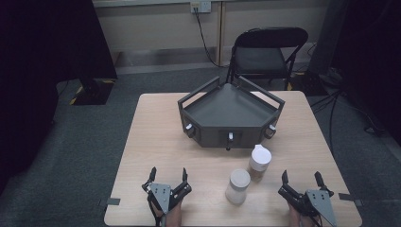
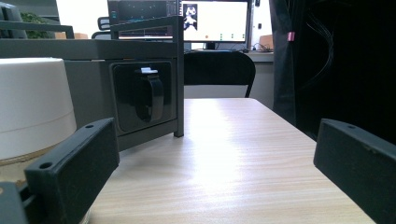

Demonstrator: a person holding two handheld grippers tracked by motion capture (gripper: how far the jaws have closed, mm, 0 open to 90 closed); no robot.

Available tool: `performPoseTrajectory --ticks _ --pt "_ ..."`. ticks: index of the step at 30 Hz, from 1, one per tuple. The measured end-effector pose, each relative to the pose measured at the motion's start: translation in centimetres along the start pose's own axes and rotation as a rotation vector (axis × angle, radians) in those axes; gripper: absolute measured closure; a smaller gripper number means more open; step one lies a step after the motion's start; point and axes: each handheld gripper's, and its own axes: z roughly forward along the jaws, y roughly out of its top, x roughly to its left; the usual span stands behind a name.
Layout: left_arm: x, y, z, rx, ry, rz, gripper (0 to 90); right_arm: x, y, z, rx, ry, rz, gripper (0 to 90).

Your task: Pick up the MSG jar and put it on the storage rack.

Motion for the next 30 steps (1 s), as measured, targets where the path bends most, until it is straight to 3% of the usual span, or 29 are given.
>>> performPoseTrajectory --ticks 30 --pt "0.17 0.00 -0.06 0.000 -0.013 0.001 0.0 0.18 0.00 0.01 0.000 -0.011 0.000 0.0"
